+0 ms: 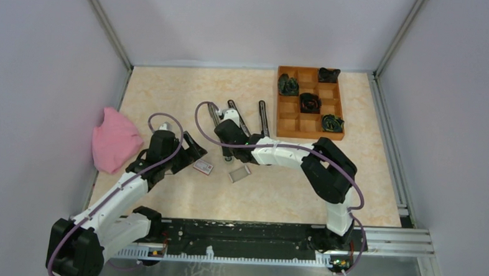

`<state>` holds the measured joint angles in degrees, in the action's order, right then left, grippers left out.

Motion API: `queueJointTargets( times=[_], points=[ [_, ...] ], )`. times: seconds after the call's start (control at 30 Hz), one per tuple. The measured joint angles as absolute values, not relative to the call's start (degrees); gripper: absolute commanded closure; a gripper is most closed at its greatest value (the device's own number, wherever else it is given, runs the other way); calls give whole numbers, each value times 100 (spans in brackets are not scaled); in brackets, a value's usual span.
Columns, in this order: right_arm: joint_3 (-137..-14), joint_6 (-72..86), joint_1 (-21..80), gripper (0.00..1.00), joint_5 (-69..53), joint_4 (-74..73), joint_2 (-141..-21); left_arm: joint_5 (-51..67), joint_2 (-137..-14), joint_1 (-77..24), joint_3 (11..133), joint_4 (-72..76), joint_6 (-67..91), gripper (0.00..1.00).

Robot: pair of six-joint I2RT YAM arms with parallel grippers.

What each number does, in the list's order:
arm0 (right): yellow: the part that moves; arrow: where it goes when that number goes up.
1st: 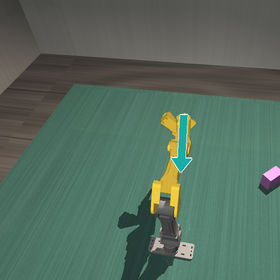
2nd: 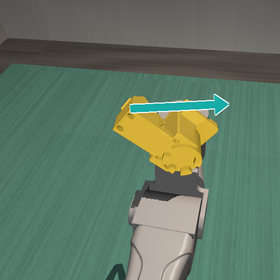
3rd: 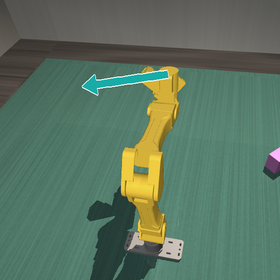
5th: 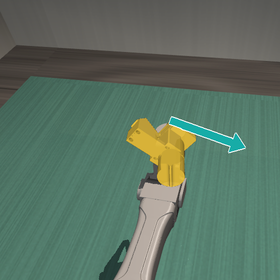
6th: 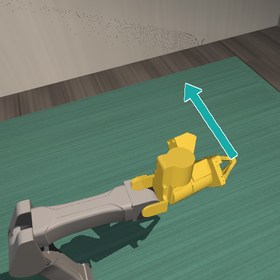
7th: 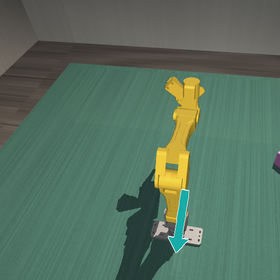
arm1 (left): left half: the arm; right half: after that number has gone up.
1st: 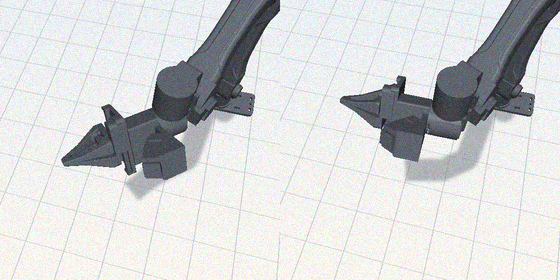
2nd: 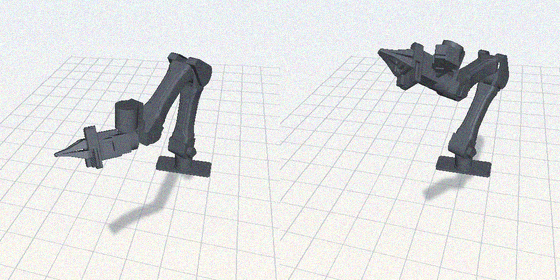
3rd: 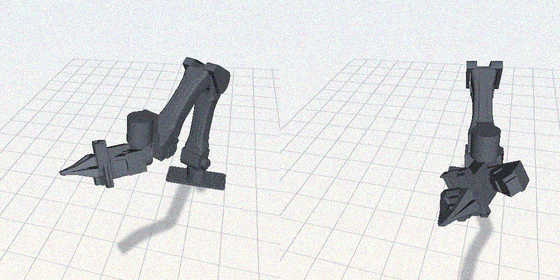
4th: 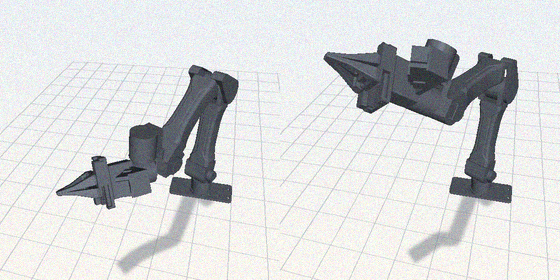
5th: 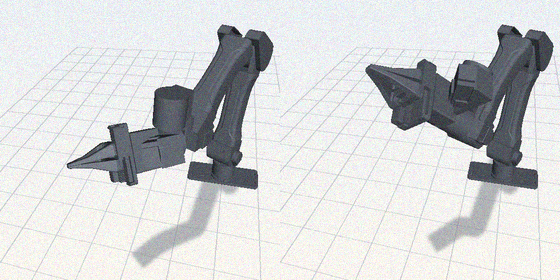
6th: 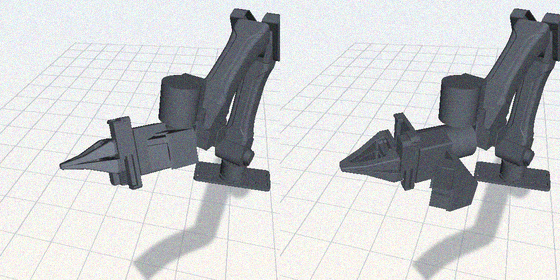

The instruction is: Load the staples into the stapler

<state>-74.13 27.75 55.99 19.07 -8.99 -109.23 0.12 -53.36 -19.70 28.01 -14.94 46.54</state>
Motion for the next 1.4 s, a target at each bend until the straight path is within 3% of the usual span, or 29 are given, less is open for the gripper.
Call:
queueJointTargets(
  times=[0.87, 1.4],
  points=[
    [-7393, 2985, 5594, 100, 1900, -1087, -10940, 89, -5402, -1970, 2801, -1406, 4665, 2],
    [-7397, 2897, 5586, 64, 1782, -1103, -10973, 180, -5439, -1949, 2801, -1369, 4668, 1]
  ],
)
